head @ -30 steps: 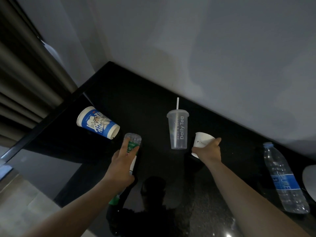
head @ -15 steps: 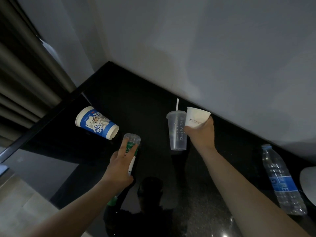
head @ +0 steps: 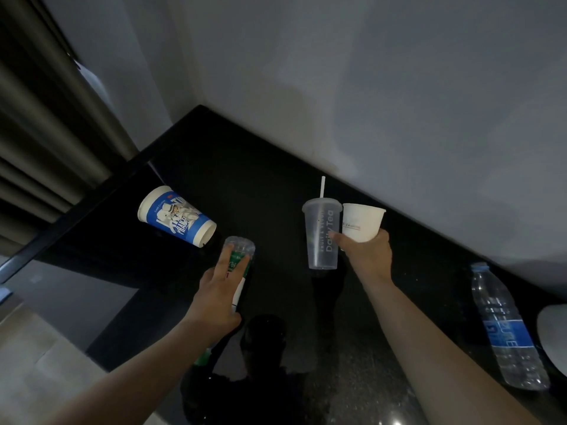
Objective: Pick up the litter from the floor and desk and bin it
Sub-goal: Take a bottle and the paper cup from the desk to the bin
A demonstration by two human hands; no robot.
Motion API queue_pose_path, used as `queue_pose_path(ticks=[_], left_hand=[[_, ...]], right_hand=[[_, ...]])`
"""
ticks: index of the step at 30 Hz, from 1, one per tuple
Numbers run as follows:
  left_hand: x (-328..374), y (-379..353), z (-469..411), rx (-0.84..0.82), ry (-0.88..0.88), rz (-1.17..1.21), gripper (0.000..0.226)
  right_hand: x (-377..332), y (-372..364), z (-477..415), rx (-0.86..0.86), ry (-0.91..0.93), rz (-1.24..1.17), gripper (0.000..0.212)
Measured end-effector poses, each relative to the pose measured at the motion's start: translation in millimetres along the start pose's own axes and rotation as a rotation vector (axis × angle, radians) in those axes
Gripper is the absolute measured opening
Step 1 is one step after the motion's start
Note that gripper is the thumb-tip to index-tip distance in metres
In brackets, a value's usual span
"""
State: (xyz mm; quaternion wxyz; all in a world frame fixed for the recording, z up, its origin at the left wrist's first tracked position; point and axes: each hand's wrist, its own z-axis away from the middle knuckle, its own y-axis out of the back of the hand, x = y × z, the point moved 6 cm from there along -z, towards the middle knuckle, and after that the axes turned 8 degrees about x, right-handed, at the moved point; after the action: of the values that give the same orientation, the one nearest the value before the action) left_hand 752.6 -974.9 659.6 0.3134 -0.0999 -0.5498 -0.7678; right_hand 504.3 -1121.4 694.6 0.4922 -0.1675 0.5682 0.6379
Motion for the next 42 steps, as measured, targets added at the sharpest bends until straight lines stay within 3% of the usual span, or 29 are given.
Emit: queue_pose_path(ticks=[4, 12, 28, 42], left_hand=[[1, 1, 0, 0.002, -0.005, -0.005, 0.108], [2, 2, 0, -0.029, 0.016, -0.018, 0.107], [0, 1, -1, -0.042, 0.023, -0.004, 0.108], [-1, 0, -1, -0.014, -0.02, -0.011, 0.11]], right_hand=[[-3, -8, 1, -0.025, 0.007, 0.08, 0.079], [4, -25, 3, 0.02, -0.059, 0.078, 0.084], [12, -26, 10, 0.094, -0.02, 0.16, 0.081], [12, -10, 22, -0.012, -0.035, 0.068, 0.079]])
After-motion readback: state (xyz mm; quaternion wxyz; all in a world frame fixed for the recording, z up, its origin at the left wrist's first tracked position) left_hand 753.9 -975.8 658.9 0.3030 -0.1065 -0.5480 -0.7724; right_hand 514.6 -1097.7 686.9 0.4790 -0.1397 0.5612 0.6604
